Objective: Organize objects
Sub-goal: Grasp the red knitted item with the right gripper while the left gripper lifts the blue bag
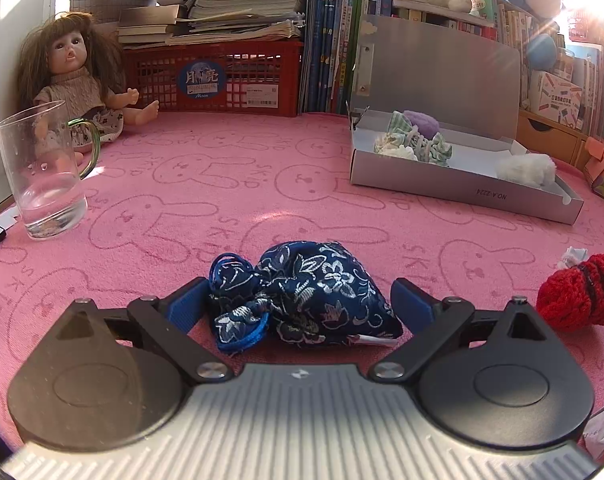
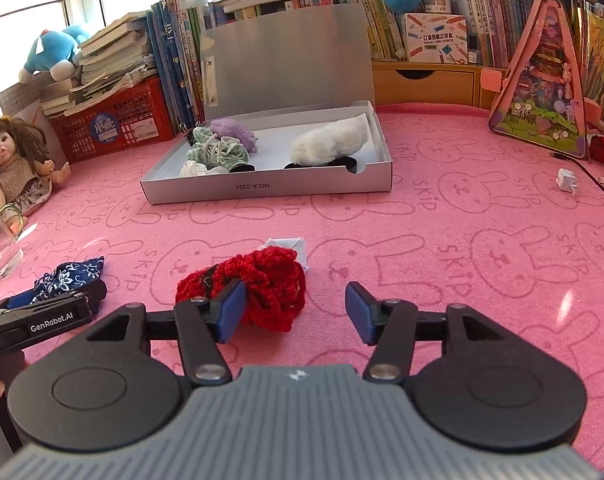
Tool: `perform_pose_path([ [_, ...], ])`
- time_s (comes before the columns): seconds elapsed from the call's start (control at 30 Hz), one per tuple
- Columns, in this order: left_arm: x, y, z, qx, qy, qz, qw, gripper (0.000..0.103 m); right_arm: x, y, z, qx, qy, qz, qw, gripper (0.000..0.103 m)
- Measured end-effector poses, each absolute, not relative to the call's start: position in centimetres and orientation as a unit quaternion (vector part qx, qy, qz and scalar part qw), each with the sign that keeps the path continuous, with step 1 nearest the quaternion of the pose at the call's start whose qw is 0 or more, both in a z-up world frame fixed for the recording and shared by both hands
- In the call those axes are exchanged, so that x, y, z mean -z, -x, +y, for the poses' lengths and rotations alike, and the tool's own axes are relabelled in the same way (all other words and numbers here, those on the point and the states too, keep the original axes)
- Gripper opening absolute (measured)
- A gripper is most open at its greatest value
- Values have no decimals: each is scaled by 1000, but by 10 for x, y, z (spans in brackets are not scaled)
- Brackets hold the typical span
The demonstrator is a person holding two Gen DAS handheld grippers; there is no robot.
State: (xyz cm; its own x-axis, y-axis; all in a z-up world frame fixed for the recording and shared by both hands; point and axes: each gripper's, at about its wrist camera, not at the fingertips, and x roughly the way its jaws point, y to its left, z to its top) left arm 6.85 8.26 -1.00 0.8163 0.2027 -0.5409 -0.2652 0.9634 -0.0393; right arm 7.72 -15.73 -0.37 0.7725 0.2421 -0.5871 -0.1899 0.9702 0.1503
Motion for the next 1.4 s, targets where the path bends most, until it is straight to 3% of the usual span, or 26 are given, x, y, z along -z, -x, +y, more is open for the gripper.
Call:
perform_pose_path([
  [0.1,10,-68,83,-123,57,277,951,98,3,-72,-139,-134,2,292,947,86],
  [0.3,11,-68,83,-123,58,277,951,98,13,-67,-107,-153,108,273,944,89],
  [0.7,11,-68,82,-124,52,281,950,98,27,-75,-98,-117,86,296,944,92],
  [0.9,11,-71,79,-128,41,287,948,98,32,-78,-99,-127,77,314,938,90],
  [1.1,10,-71,78,-129,33,288,948,98,30,-77,-101,-129,67,310,939,80],
  [1.2,9,-67,75,-126,25,275,953,93,28,-76,-103,-130,62,305,941,74],
  [1.4,4,-65,71,-114,23,270,956,82,17,-75,-110,-136,43,296,944,73],
])
